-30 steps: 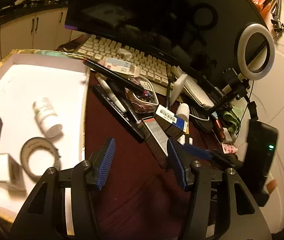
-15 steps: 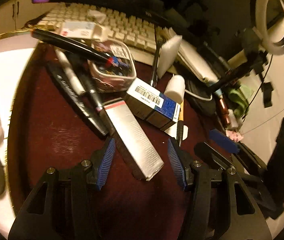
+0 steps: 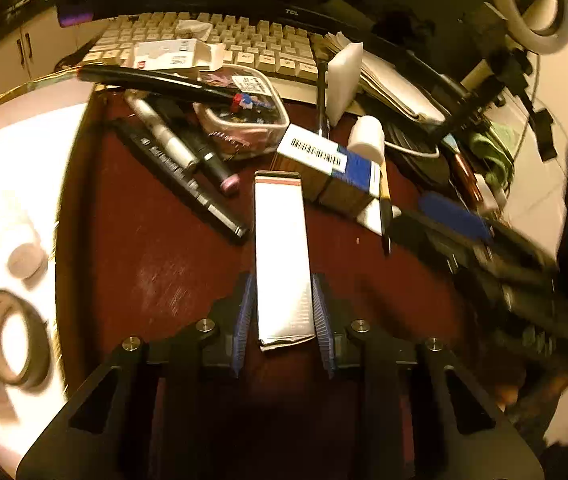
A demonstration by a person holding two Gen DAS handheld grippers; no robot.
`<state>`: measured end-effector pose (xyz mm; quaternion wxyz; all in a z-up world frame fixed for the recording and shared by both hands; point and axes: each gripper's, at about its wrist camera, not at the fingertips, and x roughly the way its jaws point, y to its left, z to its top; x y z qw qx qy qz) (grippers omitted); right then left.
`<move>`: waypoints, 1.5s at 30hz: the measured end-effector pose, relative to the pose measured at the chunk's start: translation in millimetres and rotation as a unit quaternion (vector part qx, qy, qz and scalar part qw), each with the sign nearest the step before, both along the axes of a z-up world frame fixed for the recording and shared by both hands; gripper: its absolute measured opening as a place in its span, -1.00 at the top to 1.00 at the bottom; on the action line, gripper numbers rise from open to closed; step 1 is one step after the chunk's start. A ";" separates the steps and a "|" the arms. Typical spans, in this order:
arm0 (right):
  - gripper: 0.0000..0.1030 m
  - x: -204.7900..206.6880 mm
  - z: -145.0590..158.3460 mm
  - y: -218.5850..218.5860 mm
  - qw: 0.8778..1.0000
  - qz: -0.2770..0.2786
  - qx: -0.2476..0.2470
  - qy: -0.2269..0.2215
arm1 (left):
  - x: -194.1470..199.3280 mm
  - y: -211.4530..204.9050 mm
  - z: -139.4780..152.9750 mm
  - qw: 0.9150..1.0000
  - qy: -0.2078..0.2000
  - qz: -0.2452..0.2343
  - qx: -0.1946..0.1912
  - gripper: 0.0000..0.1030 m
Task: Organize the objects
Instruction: 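Grasp the long white box with the left tool while the right tool grasps the blue-patterned box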
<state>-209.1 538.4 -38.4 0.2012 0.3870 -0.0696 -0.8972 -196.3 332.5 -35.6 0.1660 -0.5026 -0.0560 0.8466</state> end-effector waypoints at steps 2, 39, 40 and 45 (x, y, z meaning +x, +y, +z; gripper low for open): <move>-0.31 -4.9 3.8 -7.4 1.000 0.008 0.011 0.006 | 6.8 -7.4 1.0 1.000 0.005 0.004 0.008 0.46; 0.30 4.6 -19.0 -18.1 0.995 0.020 -0.048 -0.090 | 5.0 -12.4 4.0 1.000 0.023 0.009 0.002 0.38; 0.30 6.0 -18.8 -16.7 0.995 0.010 -0.044 -0.086 | 4.1 -12.0 4.1 1.000 0.023 0.010 -0.001 0.37; 0.31 8.7 -17.2 -20.5 0.997 -0.002 -0.025 -0.076 | -8.3 -4.5 -2.6 1.000 0.010 0.002 -0.006 0.37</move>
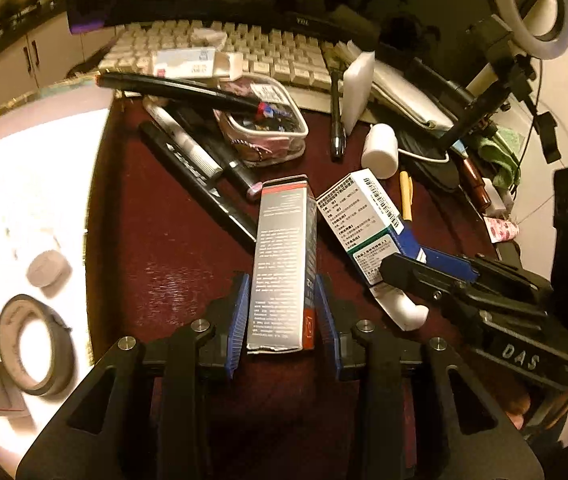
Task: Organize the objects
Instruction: 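Grasp the long white box with the left tool while the right tool grasps the blue-patterned box, then carry both boxes into the white tray and open both tools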
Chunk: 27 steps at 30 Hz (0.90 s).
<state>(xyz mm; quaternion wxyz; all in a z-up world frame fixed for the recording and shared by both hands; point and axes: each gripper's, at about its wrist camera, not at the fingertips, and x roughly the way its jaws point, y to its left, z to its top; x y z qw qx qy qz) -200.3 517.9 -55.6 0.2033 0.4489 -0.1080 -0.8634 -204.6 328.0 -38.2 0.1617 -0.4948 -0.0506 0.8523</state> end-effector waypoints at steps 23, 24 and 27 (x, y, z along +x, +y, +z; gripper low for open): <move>0.32 12.6 28.9 -40.4 0.997 0.026 -0.061 0.044 | 36.3 -63.8 33.9 0.992 0.061 0.075 0.076 0.49; 0.32 12.0 32.5 -47.7 0.996 0.033 -0.062 0.048 | 39.4 -73.4 37.3 0.991 0.067 0.083 0.082 0.49; 0.32 9.6 42.9 -73.8 0.994 0.060 -0.068 0.057 | 45.3 -101.1 45.9 0.987 0.077 0.108 0.095 0.49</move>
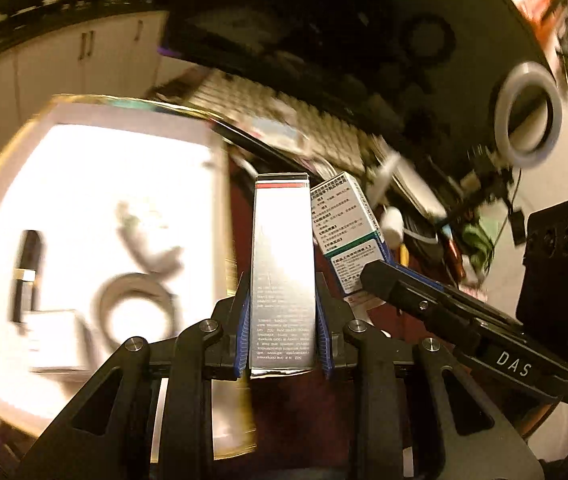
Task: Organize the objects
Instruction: 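Carry both boxes into the white tray and open both tools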
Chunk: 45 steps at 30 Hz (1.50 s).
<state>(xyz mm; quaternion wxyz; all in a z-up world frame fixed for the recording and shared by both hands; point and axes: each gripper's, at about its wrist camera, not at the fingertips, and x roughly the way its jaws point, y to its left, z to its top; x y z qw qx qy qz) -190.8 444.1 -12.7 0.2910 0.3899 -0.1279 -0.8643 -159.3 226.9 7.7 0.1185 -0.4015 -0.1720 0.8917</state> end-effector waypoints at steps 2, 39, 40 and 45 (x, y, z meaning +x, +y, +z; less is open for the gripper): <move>0.32 -1.8 5.3 -20.8 1.000 0.020 -0.001 0.008 | 3.8 -20.0 4.7 1.000 0.007 0.023 0.003 0.49; 0.31 -71.1 -27.3 -203.5 0.986 0.109 0.123 -0.025 | -47.2 -151.8 -37.3 0.978 -0.107 0.119 -0.130 0.48; 0.31 -71.2 -27.6 -205.3 0.986 0.109 0.127 -0.023 | -49.8 -152.5 -37.4 0.978 -0.110 0.119 -0.130 0.48; 0.28 -72.7 -31.7 -212.3 0.981 0.122 0.149 -0.030 | -54.9 -154.0 -37.2 0.979 -0.112 0.119 -0.126 0.48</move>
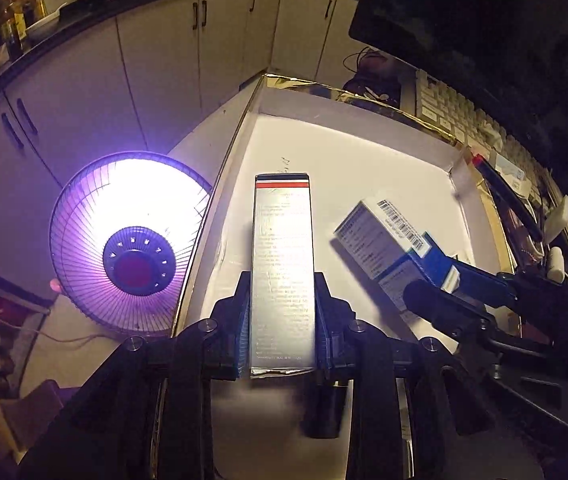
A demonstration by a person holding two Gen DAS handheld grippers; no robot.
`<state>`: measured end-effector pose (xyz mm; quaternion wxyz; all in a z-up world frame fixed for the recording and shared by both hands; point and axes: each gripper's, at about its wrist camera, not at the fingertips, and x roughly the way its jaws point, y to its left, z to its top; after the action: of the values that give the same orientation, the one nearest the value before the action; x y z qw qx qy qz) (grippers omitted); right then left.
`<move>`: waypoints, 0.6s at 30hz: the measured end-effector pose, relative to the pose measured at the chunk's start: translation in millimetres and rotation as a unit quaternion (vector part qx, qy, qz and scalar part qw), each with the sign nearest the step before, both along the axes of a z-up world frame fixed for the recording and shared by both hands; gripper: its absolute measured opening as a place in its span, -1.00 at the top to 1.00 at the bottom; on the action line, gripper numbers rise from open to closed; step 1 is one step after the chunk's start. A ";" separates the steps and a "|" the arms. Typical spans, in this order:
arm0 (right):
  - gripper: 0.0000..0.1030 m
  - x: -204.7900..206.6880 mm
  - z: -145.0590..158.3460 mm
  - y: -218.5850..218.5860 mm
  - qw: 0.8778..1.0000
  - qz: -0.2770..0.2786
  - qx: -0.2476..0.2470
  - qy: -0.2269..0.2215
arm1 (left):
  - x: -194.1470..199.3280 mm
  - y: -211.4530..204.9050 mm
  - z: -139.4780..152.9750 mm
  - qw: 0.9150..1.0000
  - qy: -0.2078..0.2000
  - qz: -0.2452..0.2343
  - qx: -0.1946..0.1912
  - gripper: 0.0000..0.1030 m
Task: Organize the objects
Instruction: 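Carry both boxes into the white tray and open both tools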
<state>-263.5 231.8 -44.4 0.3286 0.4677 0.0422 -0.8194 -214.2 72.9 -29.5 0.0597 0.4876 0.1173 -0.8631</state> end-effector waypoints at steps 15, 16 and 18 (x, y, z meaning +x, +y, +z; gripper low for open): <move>0.24 18.7 29.2 37.9 0.992 0.024 -0.128 0.008 | 39.1 13.9 29.9 0.996 0.080 0.006 0.040 0.29; 0.23 24.6 32.4 47.1 0.989 0.023 -0.145 0.015 | 47.8 16.7 35.2 0.993 0.102 0.006 0.064 0.27; 0.18 35.1 36.0 64.9 0.986 0.016 -0.164 0.032 | 61.0 27.6 43.4 0.988 0.134 0.003 0.082 -0.01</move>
<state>-228.4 296.7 -8.4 0.4126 0.3805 -0.0748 -0.8243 -153.2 100.5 13.9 0.0057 0.3708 0.1960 -0.9078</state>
